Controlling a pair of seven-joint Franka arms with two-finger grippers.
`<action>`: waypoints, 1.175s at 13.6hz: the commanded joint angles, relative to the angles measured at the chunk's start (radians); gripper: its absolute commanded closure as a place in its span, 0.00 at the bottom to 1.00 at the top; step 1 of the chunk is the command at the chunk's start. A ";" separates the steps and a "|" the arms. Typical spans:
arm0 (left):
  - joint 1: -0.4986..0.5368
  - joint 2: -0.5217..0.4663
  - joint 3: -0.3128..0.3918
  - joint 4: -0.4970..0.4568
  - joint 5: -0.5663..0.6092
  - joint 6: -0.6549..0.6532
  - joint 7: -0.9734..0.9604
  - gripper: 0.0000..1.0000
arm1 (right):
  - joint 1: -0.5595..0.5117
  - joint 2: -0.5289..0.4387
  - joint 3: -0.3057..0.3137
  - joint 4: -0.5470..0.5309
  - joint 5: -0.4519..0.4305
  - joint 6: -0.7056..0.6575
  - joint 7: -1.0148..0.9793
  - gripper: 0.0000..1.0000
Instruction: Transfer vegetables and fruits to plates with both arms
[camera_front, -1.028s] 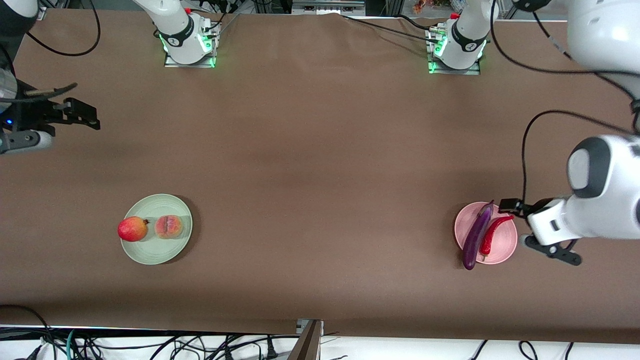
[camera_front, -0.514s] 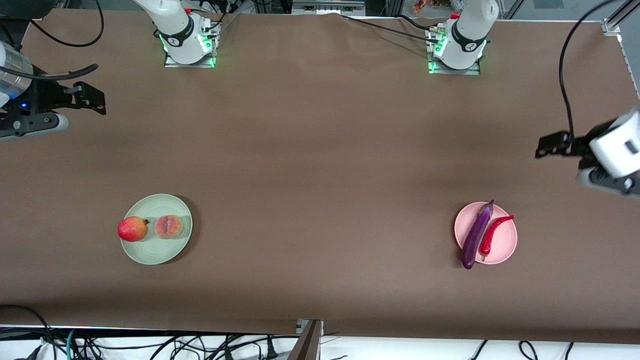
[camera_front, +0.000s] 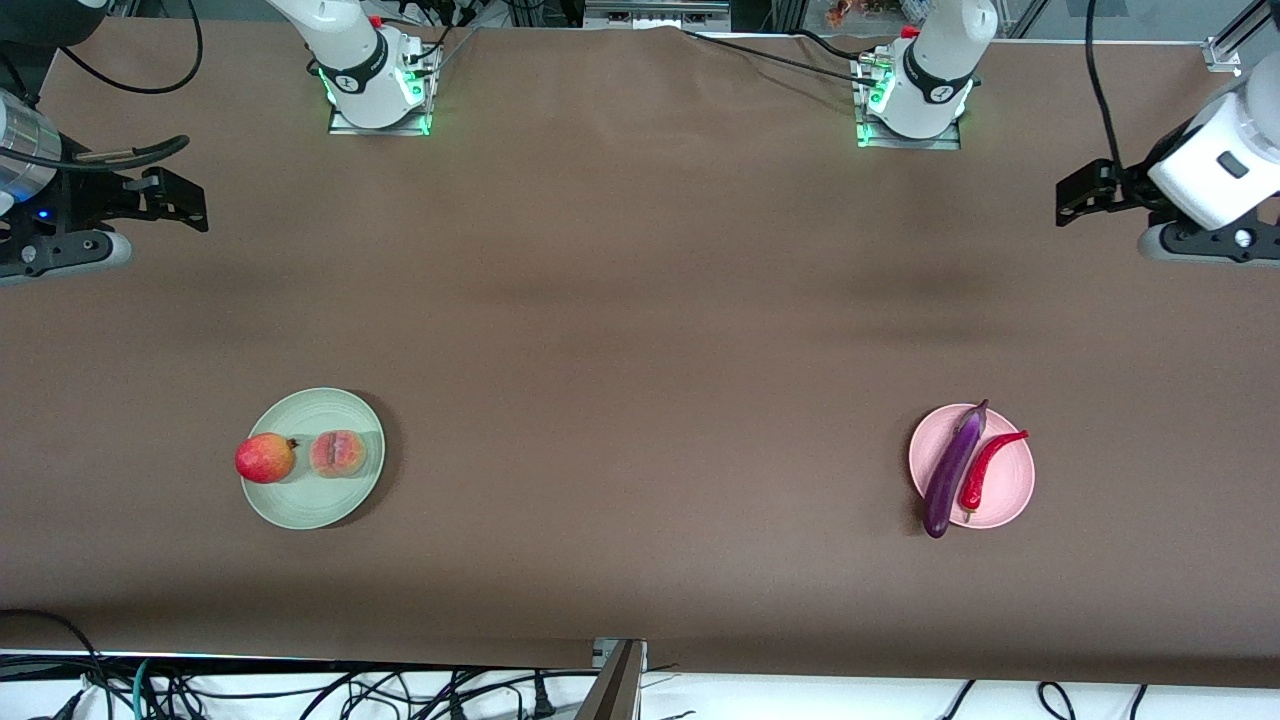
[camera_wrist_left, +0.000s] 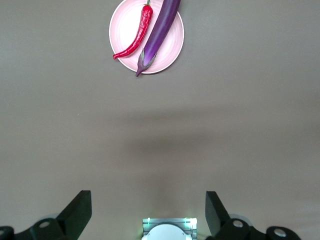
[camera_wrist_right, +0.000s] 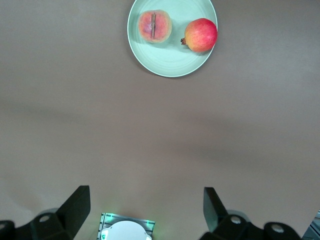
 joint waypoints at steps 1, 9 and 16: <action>0.010 -0.080 -0.004 -0.157 0.026 0.107 -0.012 0.00 | -0.007 0.008 0.015 0.020 -0.010 0.003 0.003 0.00; 0.014 -0.053 -0.001 -0.117 0.026 0.167 -0.019 0.00 | -0.007 0.011 0.014 0.022 -0.014 0.005 -0.006 0.00; 0.042 0.005 0.006 -0.020 0.023 0.161 -0.004 0.00 | -0.010 0.011 0.014 0.022 -0.016 0.005 -0.008 0.00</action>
